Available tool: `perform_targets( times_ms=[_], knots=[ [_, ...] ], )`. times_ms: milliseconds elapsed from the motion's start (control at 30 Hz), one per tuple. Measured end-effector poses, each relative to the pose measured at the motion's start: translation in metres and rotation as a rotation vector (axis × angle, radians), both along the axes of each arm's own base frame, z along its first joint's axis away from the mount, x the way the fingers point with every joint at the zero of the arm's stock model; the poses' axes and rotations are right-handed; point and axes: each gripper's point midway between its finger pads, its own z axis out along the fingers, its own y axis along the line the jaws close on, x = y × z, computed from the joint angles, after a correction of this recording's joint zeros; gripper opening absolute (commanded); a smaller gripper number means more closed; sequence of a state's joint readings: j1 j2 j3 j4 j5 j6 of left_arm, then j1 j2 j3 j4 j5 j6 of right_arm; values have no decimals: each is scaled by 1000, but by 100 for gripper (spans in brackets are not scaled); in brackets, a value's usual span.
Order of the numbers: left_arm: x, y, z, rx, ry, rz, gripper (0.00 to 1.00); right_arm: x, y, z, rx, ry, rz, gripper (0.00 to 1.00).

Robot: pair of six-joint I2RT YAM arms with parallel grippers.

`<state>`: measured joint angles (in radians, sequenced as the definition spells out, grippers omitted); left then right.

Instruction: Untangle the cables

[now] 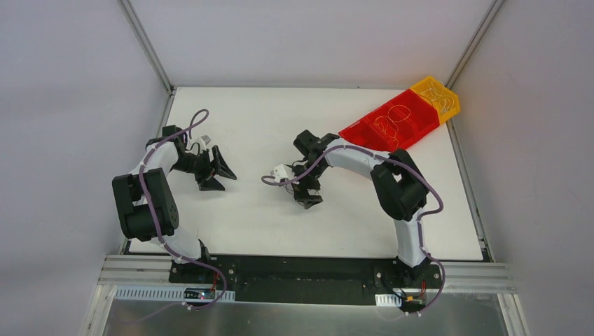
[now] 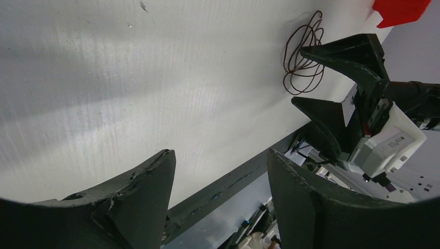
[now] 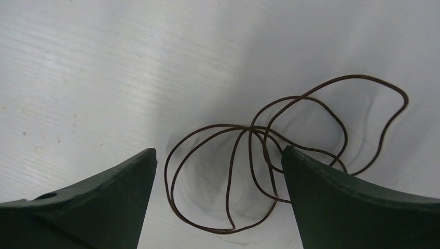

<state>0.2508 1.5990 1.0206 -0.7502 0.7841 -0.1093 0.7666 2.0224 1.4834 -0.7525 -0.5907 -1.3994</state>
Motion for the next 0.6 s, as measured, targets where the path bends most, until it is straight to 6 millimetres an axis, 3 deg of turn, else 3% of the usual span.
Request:
perform_targets(
  times_ms=[167, 300, 500, 600],
  knots=[
    [0, 0, 0, 1, -2, -3, 66, 10, 2, -10, -4, -40, 20, 51],
    [0, 0, 0, 2, -4, -6, 66, 23, 8, -15, 42, -119, 33, 0],
    [0, 1, 1, 3, -7, -10, 67, 19, 0, -12, 72, -161, -21, 0],
    [2, 1, 3, 2, -13, -10, 69, 11, -6, 3, 66, -114, -112, 0]
  ],
)
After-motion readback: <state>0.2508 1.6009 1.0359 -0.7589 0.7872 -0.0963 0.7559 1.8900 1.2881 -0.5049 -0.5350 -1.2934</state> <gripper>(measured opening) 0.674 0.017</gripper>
